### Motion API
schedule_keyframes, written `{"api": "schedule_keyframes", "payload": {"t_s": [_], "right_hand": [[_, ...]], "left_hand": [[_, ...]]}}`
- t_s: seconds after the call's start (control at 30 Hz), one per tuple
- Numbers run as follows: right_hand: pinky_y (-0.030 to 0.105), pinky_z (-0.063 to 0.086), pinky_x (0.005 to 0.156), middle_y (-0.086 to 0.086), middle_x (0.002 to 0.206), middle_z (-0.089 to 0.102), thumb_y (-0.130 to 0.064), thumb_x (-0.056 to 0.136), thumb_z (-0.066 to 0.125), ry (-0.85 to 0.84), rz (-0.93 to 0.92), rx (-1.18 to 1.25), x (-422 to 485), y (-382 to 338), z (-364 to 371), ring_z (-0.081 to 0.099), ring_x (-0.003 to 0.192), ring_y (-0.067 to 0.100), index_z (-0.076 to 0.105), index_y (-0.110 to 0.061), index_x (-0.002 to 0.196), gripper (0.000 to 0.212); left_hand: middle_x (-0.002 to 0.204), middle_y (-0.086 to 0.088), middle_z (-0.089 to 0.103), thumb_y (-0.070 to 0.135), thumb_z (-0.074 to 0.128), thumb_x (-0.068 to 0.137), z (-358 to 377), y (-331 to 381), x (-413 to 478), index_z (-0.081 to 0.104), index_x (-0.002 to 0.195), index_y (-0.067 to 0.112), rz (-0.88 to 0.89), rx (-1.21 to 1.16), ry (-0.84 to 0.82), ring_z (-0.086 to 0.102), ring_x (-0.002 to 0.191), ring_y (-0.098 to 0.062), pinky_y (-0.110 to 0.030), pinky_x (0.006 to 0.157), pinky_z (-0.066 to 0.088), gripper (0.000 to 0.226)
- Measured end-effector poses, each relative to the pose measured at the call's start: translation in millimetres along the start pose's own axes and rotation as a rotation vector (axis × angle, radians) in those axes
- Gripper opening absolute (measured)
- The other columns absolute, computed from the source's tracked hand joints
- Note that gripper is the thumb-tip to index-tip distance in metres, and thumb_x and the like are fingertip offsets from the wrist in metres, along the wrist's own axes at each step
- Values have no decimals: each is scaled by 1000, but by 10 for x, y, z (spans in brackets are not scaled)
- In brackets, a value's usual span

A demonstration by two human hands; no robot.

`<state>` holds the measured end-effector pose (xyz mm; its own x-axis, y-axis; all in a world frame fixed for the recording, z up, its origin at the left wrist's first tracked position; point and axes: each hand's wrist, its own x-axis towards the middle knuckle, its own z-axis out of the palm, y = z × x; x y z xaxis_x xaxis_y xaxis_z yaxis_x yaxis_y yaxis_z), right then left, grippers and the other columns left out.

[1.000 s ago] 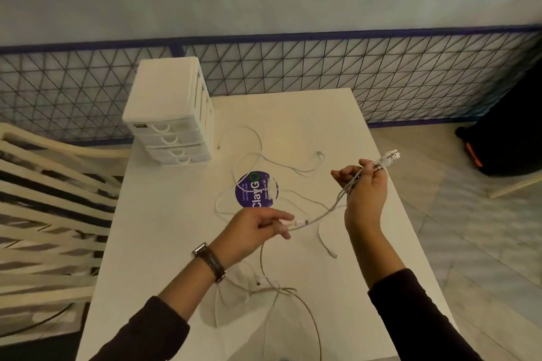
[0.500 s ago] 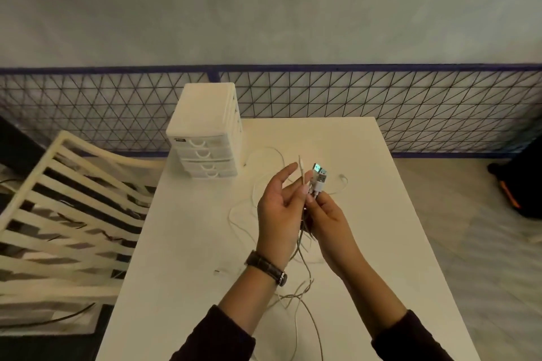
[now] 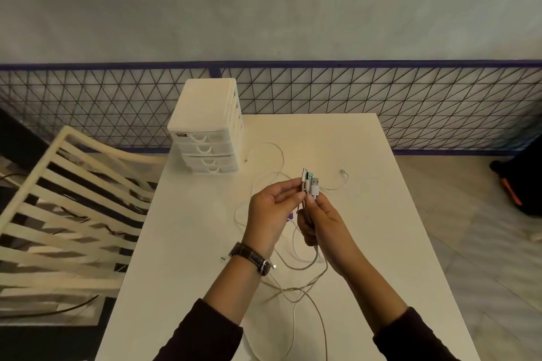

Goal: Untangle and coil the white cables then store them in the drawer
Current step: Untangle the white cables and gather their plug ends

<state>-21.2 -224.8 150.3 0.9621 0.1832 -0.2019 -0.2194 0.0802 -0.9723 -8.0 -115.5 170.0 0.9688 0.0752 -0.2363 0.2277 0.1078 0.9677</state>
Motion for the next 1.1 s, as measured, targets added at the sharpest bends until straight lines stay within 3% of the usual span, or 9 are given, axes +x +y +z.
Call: {"api": "schedule_keyframes", "payload": {"t_s": [0.07,0.2,0.27,0.37,0.53,0.7,0.87,0.97,1.1], "right_hand": [[23,19,44,-1,55,29,-27,101,32,-30,10,-6,5,-17,-14,21,47,9,42,-13,88,22],[28,15,49,5,59,29,-22,100,35,-193,69,89,70,-107,-113,18,49,13,43,-11,88,18],[26,17,49,6,61,31,-16,100,34,-224,79,43,129,-163,-162,22,49,11,46,-8,85,20],[20,21,47,1,59,34,-15,101,31,-177,66,-39,226,-214,-241,25,48,8,45,-7,91,19],[21,21,45,-3,56,37,-16,101,34,-35,41,-85,325,-208,-493,25,47,8,50,-14,87,22],[22,27,46,-6,53,38,-20,102,32,73,24,-23,335,-199,-730,28,47,10,50,-15,89,23],[27,38,53,-3,56,41,-21,102,32,142,16,-26,304,-134,-831,38,50,14,51,-16,89,23],[29,42,56,2,61,39,-21,102,31,158,11,-72,288,-117,-852,42,51,14,50,-16,90,23],[27,33,53,2,61,37,-21,102,30,116,15,-149,358,-216,-869,34,51,13,49,-14,93,22]], "left_hand": [[96,2,72,2,65,82,-13,-13,9,70,106,15,-19,14,13,65,92,-14,-15,70,51,27],[88,1,71,10,65,84,-123,15,135,71,97,22,-219,-115,-131,63,87,-19,-38,91,48,19],[87,-3,68,19,60,89,-214,34,203,65,106,14,-314,-252,-199,63,81,-18,-40,93,47,18],[98,-4,69,20,55,92,-434,-6,285,60,103,16,-286,-266,-130,64,90,-18,-37,93,48,13],[96,0,67,14,59,90,-840,-386,294,61,97,20,-299,61,58,62,92,-16,-31,90,48,10],[90,1,65,5,63,84,-900,-1113,248,63,82,21,-341,367,34,60,93,-19,-20,73,46,16],[125,-6,53,16,66,79,-991,-1766,170,58,114,20,-333,891,-16,51,116,-25,-32,97,42,36],[130,-1,44,26,69,78,-950,-1963,61,54,120,24,-313,994,-92,47,120,-23,-35,99,42,44],[139,-5,30,-5,49,81,-932,-2172,19,49,130,17,-354,945,-187,48,118,-23,-24,102,38,53]]}}
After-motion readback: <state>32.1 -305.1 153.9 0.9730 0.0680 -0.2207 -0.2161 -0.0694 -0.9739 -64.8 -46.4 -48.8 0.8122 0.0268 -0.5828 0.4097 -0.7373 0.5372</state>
